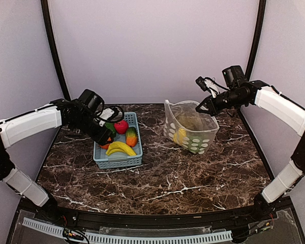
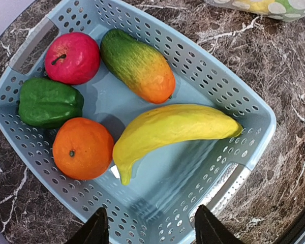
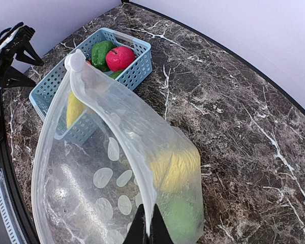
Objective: Place the food in the zip-top bag and seal the zipper
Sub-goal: Pick up the fake fruit from the bin, then place the fake fruit in the zipper food storage bag.
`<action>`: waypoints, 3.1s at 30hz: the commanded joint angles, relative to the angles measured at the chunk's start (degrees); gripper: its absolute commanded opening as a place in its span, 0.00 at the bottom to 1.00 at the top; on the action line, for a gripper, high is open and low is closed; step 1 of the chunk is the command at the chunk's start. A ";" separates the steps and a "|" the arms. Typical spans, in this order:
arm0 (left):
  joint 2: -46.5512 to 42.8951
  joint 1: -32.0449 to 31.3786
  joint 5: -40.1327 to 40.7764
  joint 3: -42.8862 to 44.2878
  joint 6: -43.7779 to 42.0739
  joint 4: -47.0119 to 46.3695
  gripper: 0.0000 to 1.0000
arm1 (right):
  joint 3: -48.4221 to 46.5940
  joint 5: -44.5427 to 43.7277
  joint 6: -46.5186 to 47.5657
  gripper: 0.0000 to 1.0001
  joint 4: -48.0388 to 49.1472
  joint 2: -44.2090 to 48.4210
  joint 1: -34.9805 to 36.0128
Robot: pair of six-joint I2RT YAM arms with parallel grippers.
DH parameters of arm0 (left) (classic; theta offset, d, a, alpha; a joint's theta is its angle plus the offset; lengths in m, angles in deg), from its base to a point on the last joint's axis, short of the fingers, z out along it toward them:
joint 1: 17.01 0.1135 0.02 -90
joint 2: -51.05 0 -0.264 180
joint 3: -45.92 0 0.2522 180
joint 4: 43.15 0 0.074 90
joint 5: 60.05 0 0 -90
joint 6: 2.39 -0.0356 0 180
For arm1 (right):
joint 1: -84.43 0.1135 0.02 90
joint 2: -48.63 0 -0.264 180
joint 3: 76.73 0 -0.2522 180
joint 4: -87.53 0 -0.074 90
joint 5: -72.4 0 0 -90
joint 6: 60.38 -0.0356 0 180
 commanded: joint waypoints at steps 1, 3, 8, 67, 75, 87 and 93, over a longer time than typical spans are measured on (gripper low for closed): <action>1.96 2.30 -6.27 0.87 -3.01 3.58 0.54 | 0.50 0.43 1.02 0.00 1.73 1.30 -0.26; 3.07 3.17 -6.84 0.47 -2.54 3.36 0.49 | 0.68 0.30 1.22 0.00 1.72 1.55 -0.25; 5.23 4.05 -4.21 -0.72 0.05 1.53 0.48 | 1.37 0.25 1.38 0.00 1.88 1.96 -0.32; 6.49 4.03 5.55 -2.40 8.39 -0.88 0.16 | 0.44 1.65 1.70 0.00 1.18 0.05 -0.29; 2.43 4.04 4.86 -0.99 10.21 0.86 0.16 | 0.08 1.77 1.65 0.00 1.01 0.18 -0.25; -5.51 -3.44 6.24 6.43 8.79 -4.69 0.17 | -10.30 0.59 3.38 0.00 -4.03 -3.78 1.31; -1.56 -11.43 12.63 19.55 4.25 -2.76 0.17 | -14.86 -0.57 2.95 0.00 -5.99 -7.23 3.27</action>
